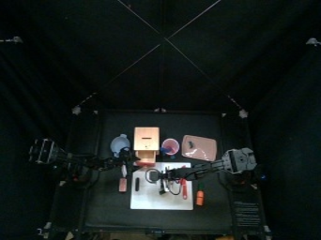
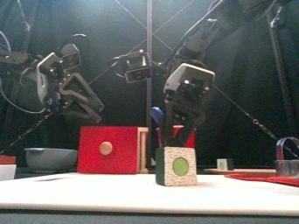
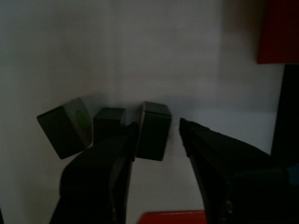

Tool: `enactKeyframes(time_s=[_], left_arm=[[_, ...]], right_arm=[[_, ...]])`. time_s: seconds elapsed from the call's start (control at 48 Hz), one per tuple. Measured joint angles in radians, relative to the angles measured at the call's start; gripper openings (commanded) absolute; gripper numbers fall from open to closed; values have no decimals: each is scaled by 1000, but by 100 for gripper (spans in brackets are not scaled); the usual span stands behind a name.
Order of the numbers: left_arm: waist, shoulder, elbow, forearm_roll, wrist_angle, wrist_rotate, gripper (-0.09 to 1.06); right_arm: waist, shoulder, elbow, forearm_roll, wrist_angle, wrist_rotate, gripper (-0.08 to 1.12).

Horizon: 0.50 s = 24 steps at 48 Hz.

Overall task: Place sushi on board then cut the sushi with the knife then place the pieces on the plate
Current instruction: Place the 4 sushi pieces on the plate

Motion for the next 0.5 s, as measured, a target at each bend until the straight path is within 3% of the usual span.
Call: enactKeyframes(time_s=[0.167, 0.5], left_arm=[[-2, 0, 0, -2, 2, -2, 87], [-2, 0, 5, -3, 2, -2, 86]], right_arm=[[0, 0, 0, 0, -2, 8, 45], [-34, -92, 40, -26, 9, 55, 43]])
